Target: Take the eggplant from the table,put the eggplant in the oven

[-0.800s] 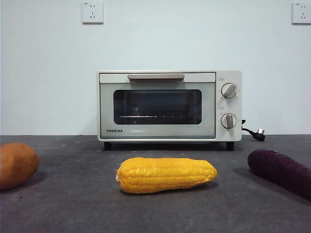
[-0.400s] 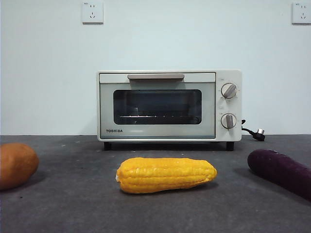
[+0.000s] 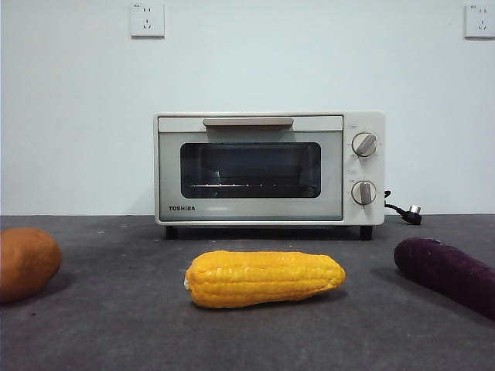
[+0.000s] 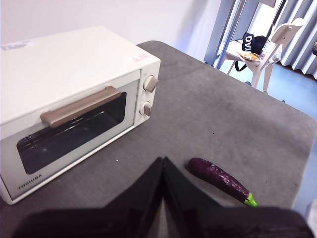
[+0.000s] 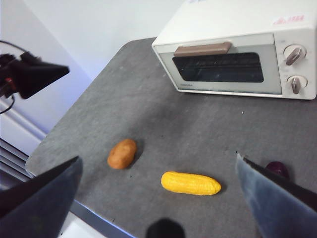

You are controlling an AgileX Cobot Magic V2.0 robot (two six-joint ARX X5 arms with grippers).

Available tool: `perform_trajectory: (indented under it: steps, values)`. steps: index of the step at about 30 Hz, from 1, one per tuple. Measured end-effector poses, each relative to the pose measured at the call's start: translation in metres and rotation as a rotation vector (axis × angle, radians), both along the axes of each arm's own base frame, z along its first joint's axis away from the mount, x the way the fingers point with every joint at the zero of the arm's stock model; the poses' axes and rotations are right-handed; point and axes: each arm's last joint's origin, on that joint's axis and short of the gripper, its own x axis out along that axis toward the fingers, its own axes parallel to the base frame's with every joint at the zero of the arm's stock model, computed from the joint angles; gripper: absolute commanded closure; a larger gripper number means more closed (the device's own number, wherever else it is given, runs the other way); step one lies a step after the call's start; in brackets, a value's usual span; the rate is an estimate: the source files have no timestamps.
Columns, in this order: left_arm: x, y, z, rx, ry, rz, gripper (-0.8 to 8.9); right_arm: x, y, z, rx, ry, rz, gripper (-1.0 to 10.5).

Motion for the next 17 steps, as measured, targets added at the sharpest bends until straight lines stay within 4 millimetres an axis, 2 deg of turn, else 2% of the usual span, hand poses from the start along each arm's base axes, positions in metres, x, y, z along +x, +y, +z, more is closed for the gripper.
perform_trajectory:
  steps: [6,17]
  values:
    - [0.027,-0.010,-0.006,0.017,0.047,-0.002,8.19,-0.002,0.000,-0.003,0.000,0.038,0.002,4.0]
    - [0.099,-0.035,-0.008,0.036,0.100,-0.007,8.19,-0.004,0.000,-0.007,-0.003,0.088,0.002,4.0]
